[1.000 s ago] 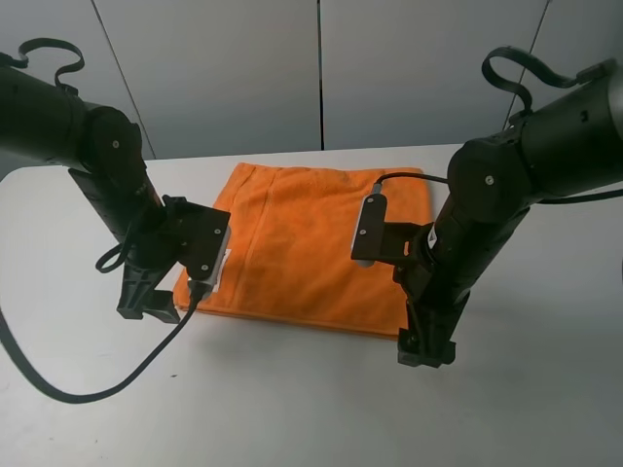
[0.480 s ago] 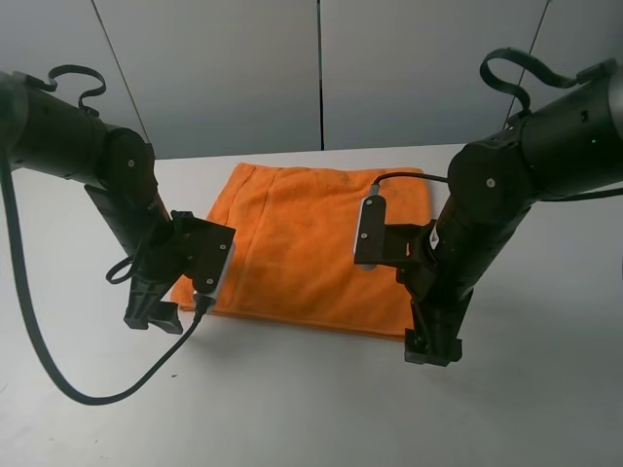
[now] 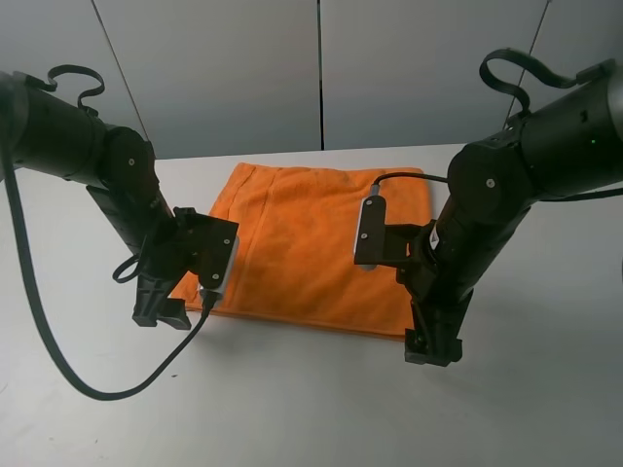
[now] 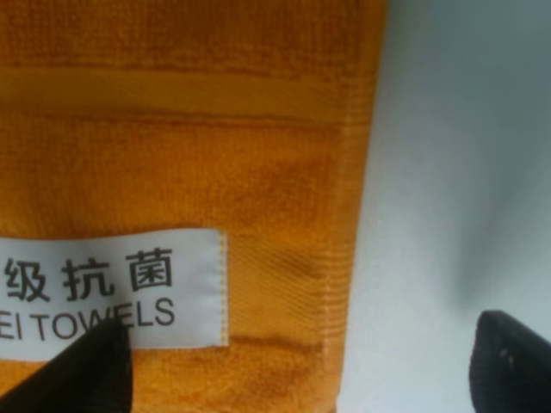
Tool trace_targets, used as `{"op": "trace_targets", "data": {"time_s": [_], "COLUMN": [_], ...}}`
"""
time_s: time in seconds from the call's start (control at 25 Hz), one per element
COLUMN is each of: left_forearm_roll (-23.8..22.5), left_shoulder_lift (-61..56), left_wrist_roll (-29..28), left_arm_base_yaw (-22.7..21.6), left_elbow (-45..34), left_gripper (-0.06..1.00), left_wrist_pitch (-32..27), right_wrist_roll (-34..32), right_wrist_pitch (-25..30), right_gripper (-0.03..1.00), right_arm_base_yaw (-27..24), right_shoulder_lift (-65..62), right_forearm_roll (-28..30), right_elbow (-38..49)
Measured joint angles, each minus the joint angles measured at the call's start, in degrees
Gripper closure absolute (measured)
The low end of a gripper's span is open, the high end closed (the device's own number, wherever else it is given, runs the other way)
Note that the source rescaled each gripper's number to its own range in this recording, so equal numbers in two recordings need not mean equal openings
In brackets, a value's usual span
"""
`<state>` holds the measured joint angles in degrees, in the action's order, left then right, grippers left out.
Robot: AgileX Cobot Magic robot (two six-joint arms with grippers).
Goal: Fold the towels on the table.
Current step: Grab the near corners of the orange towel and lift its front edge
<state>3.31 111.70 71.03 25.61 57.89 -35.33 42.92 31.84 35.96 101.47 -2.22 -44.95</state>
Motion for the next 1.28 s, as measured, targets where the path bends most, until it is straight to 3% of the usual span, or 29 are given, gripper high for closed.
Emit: {"op": "trace_targets", "data": {"time_s": [0.88, 1.28], "left_forearm_roll": [2.0, 2.2], "left_shoulder_lift": [2.4, 2.4], "left_wrist_roll": [0.7, 0.7], "left_arm_base_yaw": [0.0, 0.0], "left_elbow": [0.0, 0.0], "left_gripper": [-0.06, -0.06], "left_wrist_pitch": [-0.7, -0.6], "right_wrist_roll": [1.4, 1.0], "right_wrist_pitch": [0.0, 2.6], "right_gripper": [-0.03, -0.03], "right_arm_base_yaw": [0.0, 0.0], "right_shoulder_lift": [5.3, 6.5], "right_forearm_roll": [0.1, 0.2], "right_elbow": [-0.3, -5.0]}}
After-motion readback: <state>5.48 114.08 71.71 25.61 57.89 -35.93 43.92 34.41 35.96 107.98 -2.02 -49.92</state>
